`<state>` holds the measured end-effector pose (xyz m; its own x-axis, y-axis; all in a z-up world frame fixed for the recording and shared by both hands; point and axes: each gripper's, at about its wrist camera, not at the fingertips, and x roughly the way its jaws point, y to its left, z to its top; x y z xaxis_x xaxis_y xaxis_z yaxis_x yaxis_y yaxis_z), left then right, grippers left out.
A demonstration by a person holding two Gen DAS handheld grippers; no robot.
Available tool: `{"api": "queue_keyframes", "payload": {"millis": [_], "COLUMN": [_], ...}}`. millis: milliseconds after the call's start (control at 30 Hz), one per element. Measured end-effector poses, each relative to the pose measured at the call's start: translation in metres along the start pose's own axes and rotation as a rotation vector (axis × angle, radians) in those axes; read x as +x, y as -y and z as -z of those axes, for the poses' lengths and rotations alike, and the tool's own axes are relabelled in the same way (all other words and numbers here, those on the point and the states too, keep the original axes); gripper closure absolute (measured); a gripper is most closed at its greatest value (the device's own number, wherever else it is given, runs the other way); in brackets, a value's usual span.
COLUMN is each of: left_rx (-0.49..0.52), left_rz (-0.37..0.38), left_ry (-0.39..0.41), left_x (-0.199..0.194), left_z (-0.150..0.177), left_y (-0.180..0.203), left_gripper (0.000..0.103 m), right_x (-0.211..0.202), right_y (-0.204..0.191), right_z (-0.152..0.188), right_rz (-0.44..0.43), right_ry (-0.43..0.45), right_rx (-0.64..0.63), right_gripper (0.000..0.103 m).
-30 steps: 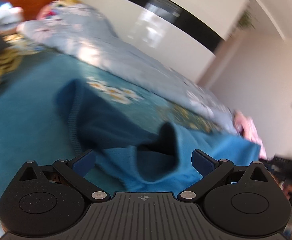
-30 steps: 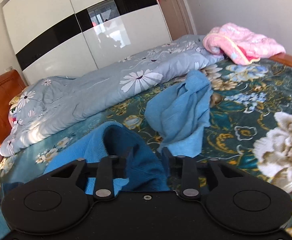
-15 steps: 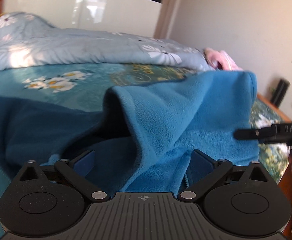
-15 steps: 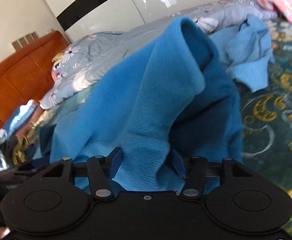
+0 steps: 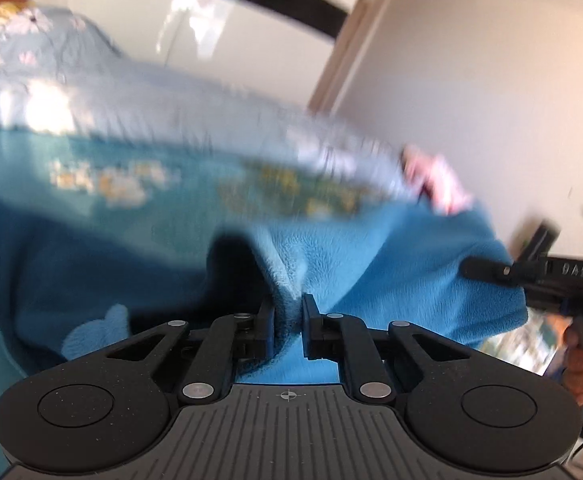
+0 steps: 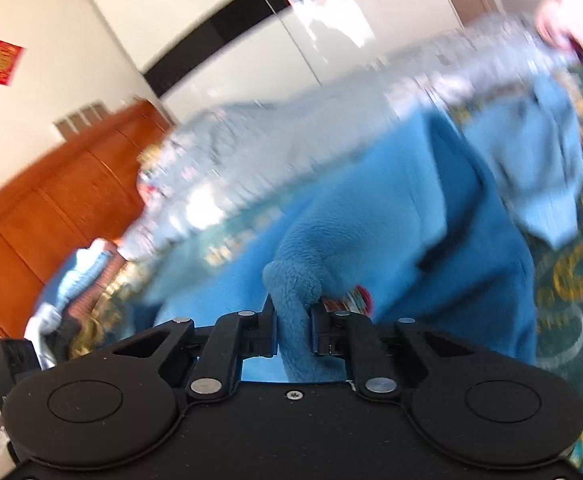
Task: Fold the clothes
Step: 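Grasp the jacket with the left gripper while the right gripper holds it up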
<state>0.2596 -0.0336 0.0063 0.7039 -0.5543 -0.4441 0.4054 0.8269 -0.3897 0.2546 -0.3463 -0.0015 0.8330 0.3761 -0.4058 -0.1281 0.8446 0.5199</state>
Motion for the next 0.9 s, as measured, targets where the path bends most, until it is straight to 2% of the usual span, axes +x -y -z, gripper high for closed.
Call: {"api": "queue_keyframes", "payload": {"millis": [267,433,600,733,900], "left_rx": [-0.005,0.047,0.074,0.110,0.084], "left_rz": [0.060,0.093,0.126,0.145,0.176], "left_ry": [0.285,0.450,0.579,0.658,0.678], "left_x": [-0.082,-0.143,-0.200,-0.240,-0.264], "left_z": [-0.081,-0.114,-0.129,-0.126,-0.124], "left_y": [0.027,0.051,0.075,0.094,0.102], "left_gripper": [0.094,0.094,0.094,0.094,0.094], "right_x": [-0.061,-0.111,-0.160,-0.200,-0.230], "right_y": [-0.065,-0.107,-0.138,-0.162,-0.180], "right_z": [-0.078,-0.106,-0.120,-0.118,-0.123], "right_rz": [-0.163,-0.255,-0.341,-0.386,-0.449], "right_ry": [0.244,0.381,0.474,0.533,0.557], "right_rx": [-0.069,-0.143,-0.183,-0.237,-0.262], "right_gripper": [0.088,0.088,0.088,0.088,0.088]}}
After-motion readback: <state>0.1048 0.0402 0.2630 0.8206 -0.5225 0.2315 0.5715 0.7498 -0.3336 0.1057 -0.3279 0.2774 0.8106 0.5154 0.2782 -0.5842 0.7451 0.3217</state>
